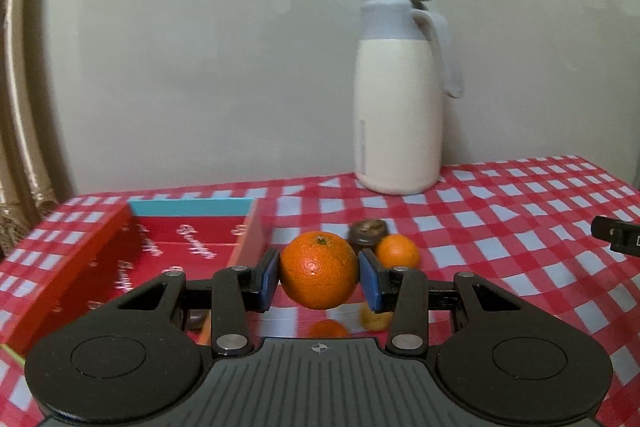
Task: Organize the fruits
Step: 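Carry the orange with the left gripper into the box and open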
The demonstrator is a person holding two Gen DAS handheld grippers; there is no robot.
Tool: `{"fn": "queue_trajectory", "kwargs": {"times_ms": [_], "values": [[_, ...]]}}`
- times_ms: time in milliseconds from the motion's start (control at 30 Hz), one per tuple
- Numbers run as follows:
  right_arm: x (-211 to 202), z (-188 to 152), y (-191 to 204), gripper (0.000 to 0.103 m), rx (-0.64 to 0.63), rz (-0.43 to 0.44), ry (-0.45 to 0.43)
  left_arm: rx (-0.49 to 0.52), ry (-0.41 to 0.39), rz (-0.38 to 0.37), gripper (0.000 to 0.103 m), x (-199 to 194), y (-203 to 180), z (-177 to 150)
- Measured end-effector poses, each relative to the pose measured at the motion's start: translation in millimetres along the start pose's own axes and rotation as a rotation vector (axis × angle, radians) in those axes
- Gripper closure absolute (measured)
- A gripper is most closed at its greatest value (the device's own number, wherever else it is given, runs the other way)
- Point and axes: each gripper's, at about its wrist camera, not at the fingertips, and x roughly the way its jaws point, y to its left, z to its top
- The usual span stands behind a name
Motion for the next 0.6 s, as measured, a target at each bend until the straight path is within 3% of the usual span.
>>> {"fn": "queue_trajectory", "kwargs": {"times_ms": [600], "values": [[-1.8, -6.1, 72.5, 0.0, -0.048, 0.113, 0.012, -0.081, 0.018, 0.172, 0.06, -10.0, 98.4, -15.8]]}}
